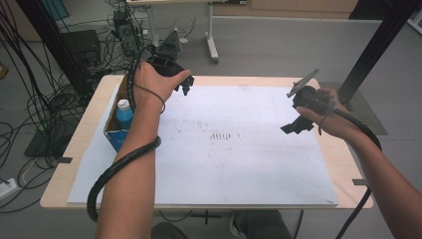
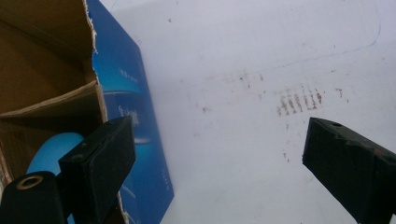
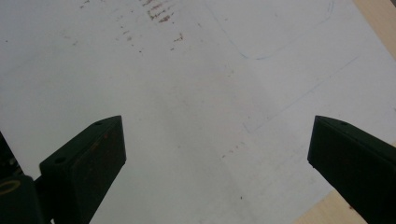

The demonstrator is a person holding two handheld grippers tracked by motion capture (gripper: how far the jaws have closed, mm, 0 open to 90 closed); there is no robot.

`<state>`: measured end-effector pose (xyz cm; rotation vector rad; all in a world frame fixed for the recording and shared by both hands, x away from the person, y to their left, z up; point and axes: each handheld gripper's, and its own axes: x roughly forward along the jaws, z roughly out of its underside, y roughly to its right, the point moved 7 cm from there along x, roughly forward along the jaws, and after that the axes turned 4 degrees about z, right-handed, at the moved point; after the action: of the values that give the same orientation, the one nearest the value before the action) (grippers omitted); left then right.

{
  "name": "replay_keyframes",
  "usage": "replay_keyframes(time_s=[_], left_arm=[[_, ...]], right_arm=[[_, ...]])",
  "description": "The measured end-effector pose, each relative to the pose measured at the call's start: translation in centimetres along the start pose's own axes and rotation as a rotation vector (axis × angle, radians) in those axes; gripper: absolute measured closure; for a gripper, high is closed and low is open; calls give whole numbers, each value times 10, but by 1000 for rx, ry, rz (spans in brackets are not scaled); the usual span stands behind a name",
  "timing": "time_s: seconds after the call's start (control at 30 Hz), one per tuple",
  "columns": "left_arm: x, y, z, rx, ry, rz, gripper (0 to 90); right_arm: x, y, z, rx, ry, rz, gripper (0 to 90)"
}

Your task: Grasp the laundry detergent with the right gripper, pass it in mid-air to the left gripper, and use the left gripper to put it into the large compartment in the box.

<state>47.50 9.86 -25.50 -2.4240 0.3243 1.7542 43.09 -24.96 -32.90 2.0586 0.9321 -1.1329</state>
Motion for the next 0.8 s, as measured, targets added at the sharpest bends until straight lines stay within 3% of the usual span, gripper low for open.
replay_keyframes(time_s=[0.37, 0.8], left_arm=[[3, 4, -7, -7, 5, -4, 99], [4, 5, -5, 0, 1, 9, 103]], right_arm=[[-5, 7, 11, 15, -26, 18, 39], [-4, 3, 9, 8, -26, 13, 39]])
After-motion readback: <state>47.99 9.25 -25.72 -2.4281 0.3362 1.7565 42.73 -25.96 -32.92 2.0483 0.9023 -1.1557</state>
